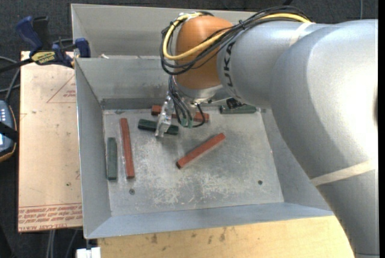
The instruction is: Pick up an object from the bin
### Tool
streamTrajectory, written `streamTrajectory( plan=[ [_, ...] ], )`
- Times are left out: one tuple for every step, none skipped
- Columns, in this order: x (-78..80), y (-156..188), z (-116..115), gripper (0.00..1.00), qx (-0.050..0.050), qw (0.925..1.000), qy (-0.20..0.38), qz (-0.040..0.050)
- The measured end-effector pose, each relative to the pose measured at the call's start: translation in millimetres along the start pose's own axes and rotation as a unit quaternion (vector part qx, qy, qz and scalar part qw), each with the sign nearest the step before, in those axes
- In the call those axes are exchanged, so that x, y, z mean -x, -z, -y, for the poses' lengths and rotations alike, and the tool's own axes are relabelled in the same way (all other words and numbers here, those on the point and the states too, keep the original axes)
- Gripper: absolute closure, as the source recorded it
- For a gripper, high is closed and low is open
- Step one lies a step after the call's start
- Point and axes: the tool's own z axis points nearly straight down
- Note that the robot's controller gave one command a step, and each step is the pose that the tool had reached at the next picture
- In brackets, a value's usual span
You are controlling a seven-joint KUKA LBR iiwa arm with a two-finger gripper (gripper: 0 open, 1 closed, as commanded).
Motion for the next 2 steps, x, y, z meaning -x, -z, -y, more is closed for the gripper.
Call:
streamTrajectory(
  plan=[
    [-2.9,5.1,1.4,1.0,-0.004,1.0,0.0,-0.0079],
    [-2.6,18.7,1.3,1.0,-0.005,0.9999,0.0,-0.0097]
  ],
)
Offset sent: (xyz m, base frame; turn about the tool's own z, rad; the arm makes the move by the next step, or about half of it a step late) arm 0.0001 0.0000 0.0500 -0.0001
